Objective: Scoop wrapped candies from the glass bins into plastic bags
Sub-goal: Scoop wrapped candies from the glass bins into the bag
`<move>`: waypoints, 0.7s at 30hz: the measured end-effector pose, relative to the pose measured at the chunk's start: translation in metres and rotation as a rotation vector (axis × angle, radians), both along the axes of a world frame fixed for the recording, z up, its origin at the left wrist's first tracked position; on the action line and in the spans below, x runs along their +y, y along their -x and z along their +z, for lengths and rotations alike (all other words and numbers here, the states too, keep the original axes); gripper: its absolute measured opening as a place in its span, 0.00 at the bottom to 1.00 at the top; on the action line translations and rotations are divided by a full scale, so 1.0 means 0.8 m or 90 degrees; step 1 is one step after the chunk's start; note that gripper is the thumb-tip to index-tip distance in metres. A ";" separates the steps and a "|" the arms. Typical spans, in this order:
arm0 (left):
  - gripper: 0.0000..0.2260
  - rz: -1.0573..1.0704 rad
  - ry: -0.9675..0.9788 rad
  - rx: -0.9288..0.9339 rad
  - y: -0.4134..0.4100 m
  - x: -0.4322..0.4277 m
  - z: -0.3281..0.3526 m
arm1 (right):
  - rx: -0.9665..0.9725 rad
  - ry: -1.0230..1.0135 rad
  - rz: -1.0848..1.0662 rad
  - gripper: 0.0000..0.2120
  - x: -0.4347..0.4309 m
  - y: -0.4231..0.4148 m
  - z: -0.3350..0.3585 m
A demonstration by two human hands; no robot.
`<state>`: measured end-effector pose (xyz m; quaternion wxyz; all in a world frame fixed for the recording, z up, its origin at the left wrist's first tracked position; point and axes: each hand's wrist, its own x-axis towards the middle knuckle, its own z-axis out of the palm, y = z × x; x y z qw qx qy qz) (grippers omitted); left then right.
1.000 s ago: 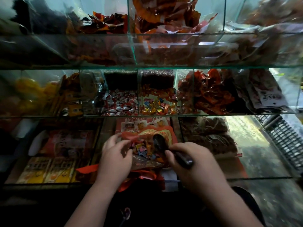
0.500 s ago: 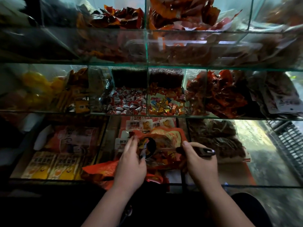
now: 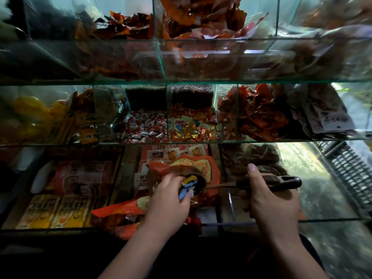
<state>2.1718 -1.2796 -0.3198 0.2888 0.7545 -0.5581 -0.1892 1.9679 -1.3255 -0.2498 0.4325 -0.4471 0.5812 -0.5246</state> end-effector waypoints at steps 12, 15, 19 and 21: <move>0.22 -0.012 0.078 0.011 0.005 -0.018 0.025 | -0.083 -0.085 0.083 0.15 0.002 0.029 0.042; 0.22 0.011 0.161 0.001 0.007 -0.030 0.041 | -0.106 -0.033 0.088 0.14 0.000 0.029 0.054; 0.17 -0.019 0.181 -0.048 -0.009 -0.085 0.065 | -0.171 0.005 0.084 0.13 -0.011 0.014 0.065; 0.17 -0.044 0.153 -0.036 -0.020 -0.122 0.074 | -0.153 0.009 0.088 0.18 -0.022 0.002 0.062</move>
